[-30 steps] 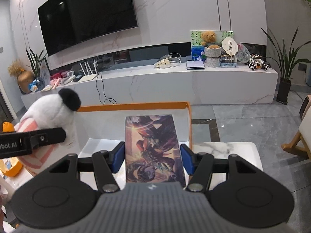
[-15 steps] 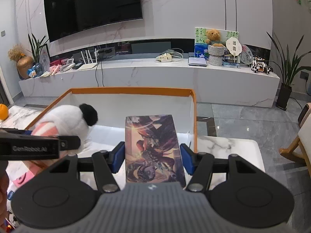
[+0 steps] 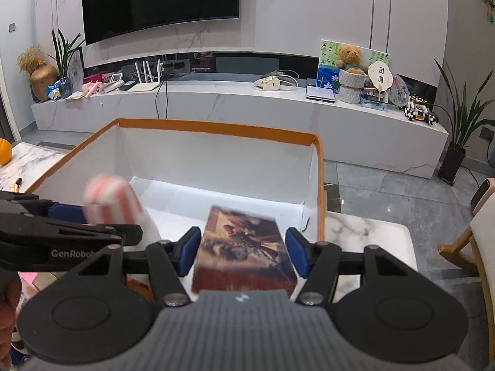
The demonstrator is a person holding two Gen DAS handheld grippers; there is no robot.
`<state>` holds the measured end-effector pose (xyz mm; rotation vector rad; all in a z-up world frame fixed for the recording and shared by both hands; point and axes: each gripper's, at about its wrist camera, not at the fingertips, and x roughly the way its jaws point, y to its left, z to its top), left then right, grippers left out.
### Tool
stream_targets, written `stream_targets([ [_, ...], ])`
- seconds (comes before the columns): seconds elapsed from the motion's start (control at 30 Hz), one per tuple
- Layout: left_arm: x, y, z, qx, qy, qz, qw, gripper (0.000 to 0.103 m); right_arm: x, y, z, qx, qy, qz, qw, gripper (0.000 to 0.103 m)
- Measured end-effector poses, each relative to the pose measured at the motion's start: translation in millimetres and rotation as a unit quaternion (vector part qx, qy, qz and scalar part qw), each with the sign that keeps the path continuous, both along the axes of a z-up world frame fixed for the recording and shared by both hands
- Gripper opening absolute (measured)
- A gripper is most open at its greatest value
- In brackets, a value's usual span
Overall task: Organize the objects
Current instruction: 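Lower the white plush into the orange box and open the left gripper, then lower the card box into the orange box and open the right gripper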
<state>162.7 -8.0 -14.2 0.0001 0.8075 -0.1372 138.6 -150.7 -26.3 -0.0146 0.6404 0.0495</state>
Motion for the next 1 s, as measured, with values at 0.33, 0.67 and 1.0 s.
stream_targets([
  [0.33,-1,0,4,-0.006,-0.002,0.0,1.0,0.077,-1,-2,4,0.016,0.004,-0.005,1.0,0.063],
  [0.67,-3,2,9,-0.013,-0.003,0.002,0.9999,0.078,-4,-6,8,0.027,0.002,-0.015,1.0,0.064],
  [1.0,-16,5,17,-0.012,-0.01,-0.005,0.9999,0.078,-12,-8,17,0.034,0.0,-0.023,0.999,0.065],
])
